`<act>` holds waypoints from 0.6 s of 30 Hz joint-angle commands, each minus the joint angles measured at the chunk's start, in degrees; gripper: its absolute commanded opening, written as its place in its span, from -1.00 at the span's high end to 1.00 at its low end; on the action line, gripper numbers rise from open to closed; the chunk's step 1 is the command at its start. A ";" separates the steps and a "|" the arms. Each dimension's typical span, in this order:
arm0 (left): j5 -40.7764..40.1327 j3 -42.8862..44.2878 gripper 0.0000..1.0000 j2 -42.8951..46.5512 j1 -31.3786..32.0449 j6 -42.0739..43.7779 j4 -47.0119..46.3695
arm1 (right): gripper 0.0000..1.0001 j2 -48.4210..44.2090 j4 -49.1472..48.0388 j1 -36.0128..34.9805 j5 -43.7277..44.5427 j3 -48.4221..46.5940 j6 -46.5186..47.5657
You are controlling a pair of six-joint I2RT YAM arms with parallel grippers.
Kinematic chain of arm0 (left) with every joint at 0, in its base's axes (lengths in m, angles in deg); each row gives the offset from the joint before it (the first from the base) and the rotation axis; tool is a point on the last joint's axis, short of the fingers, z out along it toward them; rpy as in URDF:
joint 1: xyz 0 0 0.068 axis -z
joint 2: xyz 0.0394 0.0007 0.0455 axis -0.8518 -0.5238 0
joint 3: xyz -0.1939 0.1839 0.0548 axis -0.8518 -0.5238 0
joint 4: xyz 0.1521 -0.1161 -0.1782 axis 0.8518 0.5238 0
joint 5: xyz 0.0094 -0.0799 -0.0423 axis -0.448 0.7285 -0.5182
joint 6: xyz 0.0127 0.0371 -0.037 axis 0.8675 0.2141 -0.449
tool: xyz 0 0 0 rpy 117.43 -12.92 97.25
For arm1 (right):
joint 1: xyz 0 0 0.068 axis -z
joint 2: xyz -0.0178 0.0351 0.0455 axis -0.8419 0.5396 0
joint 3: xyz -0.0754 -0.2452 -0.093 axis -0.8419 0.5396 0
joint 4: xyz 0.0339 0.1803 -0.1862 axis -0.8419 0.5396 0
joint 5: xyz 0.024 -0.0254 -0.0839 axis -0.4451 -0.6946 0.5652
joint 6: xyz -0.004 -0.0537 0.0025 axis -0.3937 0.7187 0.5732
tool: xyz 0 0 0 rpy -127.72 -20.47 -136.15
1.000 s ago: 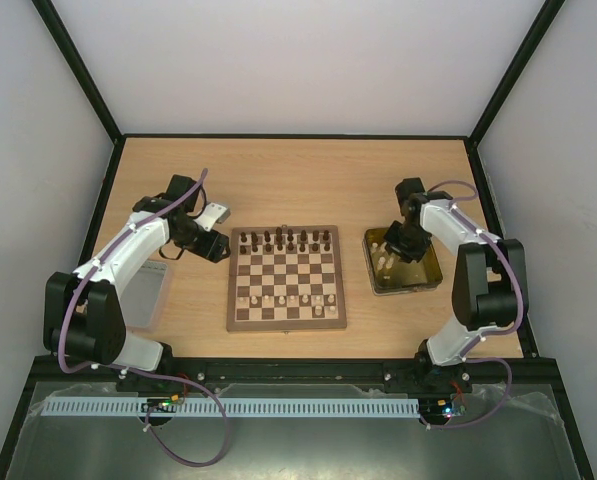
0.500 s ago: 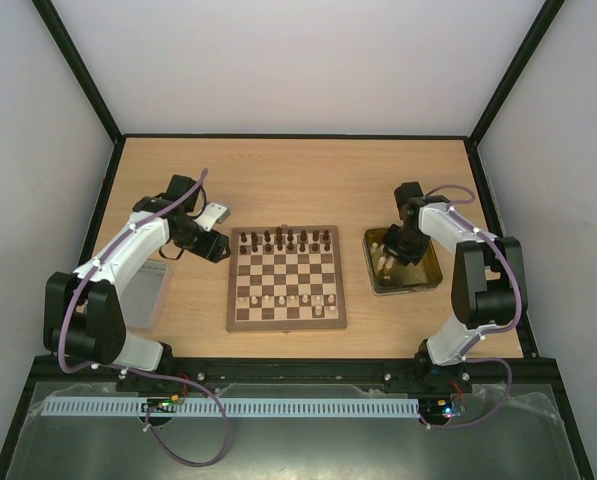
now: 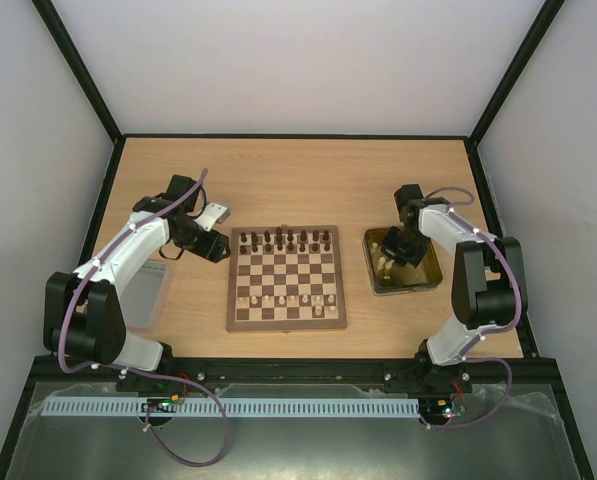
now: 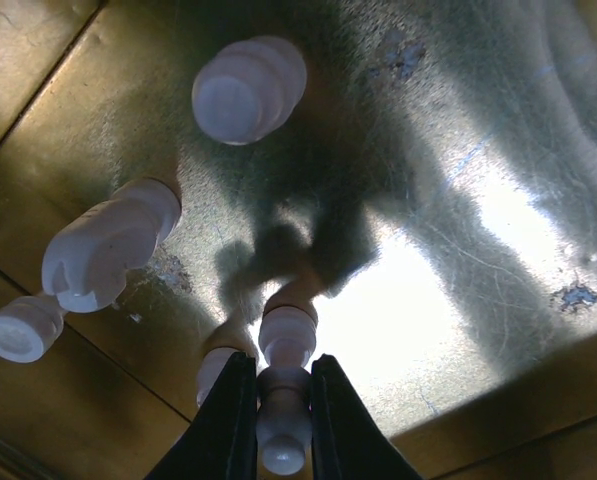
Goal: Set up the chess pieces on the board
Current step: Pick up the chess piece from the storage box.
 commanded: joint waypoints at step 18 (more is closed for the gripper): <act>0.40 -0.71 -0.49 -1.26 0.25 -0.03 0.10 | 0.94 -12.82 19.14 -18.56 8.94 -13.88 -2.91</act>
